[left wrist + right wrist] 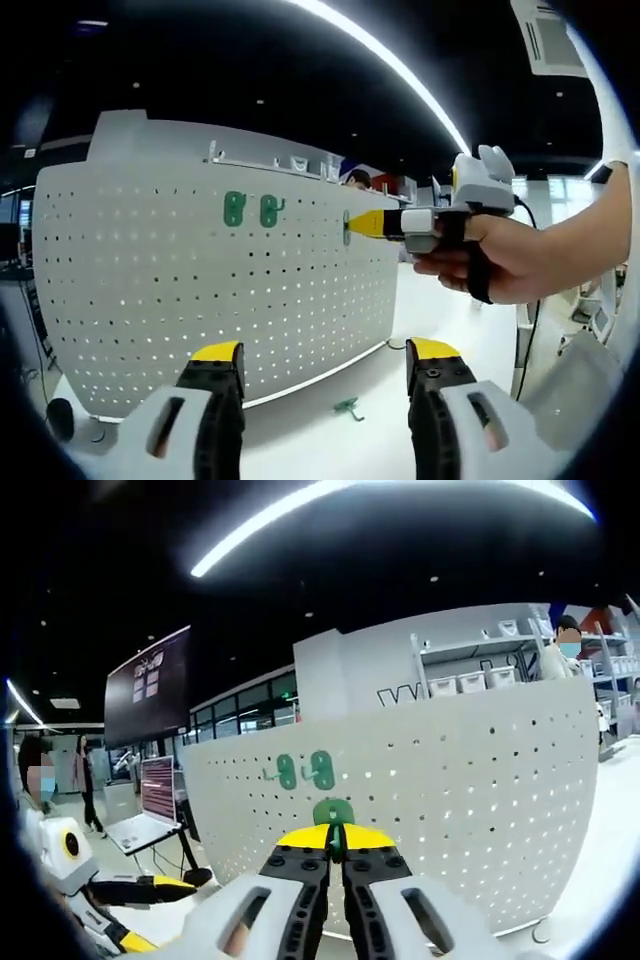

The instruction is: Insert the hook assembly into the mounting plate slot until the hook locks in place.

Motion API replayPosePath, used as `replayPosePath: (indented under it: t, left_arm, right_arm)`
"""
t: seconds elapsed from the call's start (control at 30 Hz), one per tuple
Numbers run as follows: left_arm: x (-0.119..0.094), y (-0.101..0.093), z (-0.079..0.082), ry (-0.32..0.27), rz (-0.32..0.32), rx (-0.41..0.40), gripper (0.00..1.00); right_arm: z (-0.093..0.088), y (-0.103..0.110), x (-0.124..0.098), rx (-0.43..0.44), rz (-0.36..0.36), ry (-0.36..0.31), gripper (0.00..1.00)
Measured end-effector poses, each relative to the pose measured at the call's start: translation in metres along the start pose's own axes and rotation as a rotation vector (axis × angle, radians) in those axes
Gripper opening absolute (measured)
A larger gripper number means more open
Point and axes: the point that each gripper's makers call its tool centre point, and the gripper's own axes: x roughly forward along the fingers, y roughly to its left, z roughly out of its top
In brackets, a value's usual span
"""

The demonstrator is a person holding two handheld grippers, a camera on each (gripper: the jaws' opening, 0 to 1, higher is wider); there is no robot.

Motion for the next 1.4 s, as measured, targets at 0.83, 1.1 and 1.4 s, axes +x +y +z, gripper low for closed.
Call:
replayPosePath:
  t: [0.83,1.1,1.4]
  left_arm:
    - [-0.008,0.013,-0.002,0.003,0.038,-0.009,0.68]
    - [-0.009,0.014,-0.003,0.007,0.044,-0.009,0.68]
    - [-0.013,0.023,-0.002,0.007,0.071,-0.009,0.68]
  right_arm:
    - [0.016,-0.011,0.022,-0.015,-0.030,-0.045,0.01]
    - [0.021,-0.015,0.030,-0.029,-0.037,-0.058,0.01]
    - [0.025,-0.017,0.038,-0.053,-0.045,-0.071,0.01]
